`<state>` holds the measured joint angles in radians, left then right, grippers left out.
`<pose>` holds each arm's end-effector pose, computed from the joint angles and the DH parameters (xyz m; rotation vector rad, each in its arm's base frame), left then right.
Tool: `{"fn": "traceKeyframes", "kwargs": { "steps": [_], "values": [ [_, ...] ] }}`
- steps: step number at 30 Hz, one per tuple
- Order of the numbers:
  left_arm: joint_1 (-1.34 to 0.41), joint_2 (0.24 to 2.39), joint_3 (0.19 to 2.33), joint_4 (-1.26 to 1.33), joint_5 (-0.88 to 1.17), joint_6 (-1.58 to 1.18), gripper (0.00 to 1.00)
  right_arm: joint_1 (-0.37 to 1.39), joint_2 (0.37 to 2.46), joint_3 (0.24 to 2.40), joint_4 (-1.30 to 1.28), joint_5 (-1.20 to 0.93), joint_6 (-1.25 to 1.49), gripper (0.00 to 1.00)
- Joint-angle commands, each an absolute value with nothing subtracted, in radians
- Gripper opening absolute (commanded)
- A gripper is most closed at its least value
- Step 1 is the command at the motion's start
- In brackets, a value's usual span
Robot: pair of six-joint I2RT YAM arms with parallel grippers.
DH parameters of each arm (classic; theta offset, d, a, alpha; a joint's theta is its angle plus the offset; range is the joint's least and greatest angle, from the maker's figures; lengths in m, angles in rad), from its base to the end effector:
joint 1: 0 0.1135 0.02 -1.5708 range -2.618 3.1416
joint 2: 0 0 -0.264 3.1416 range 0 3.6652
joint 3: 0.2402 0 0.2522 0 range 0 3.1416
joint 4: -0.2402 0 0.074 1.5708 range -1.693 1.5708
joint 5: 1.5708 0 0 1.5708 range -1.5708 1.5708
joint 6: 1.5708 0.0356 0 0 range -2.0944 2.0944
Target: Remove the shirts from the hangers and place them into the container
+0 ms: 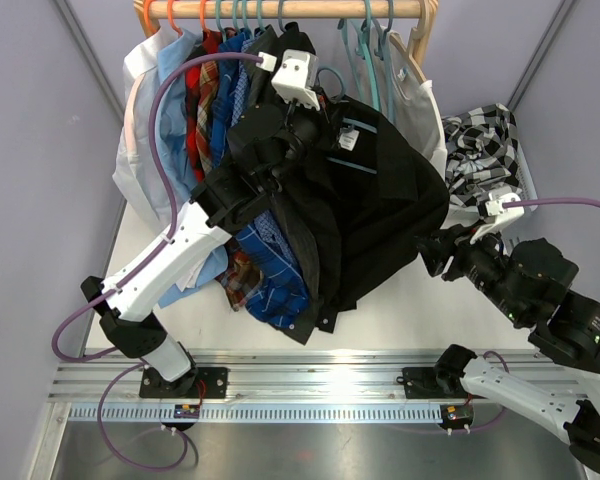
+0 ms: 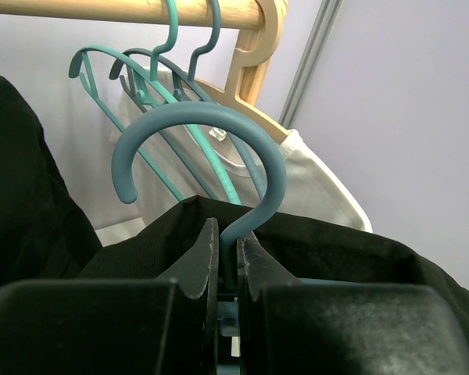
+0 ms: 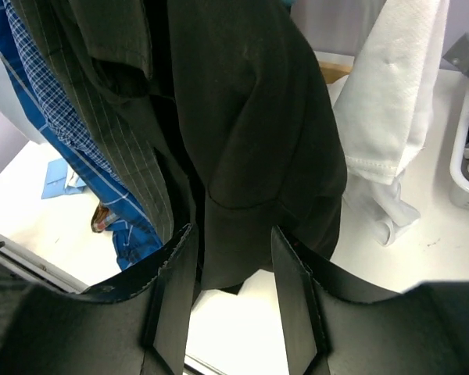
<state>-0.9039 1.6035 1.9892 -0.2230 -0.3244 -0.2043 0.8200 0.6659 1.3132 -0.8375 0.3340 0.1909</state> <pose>0.2188 -0.2596 0.5426 0.2306 1.4337 -0.6851 0.0613 0.0486 0.4518 -0.3105 1.7439 0.4428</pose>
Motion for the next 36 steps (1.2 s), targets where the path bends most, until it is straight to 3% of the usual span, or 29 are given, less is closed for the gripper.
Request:
{"fn": "traceKeyframes", "kwargs": {
  "steps": [1,11,13,16,17,28,36],
  "values": [
    [-0.899,1.569,2.003,-0.106,-0.296,-0.242,0.00,0.821,0.647,1.298,-0.730,0.304,0.176,0.49],
    [-0.900,1.491,1.905,-0.075,-0.186,-0.360,0.00,0.822,0.657,1.206,-0.661,0.379,0.129,0.48],
    [-0.902,1.483,1.901,-0.077,-0.183,-0.362,0.00,0.822,0.657,1.183,-0.635,0.387,0.124,0.39],
    [-0.900,1.485,1.907,-0.080,-0.187,-0.351,0.00,0.822,0.649,1.167,-0.614,0.410,0.126,0.05],
    [-0.902,1.483,1.907,-0.081,-0.199,-0.348,0.00,0.822,0.647,1.170,-0.615,0.413,0.127,0.00],
    [-0.900,1.457,1.858,-0.112,-0.317,-0.229,0.00,0.822,0.497,1.322,-0.742,0.641,0.121,0.00],
    [-0.899,1.442,1.828,-0.098,-0.344,-0.201,0.00,0.822,0.379,1.345,-0.672,1.080,0.120,0.00]
  ]
}}
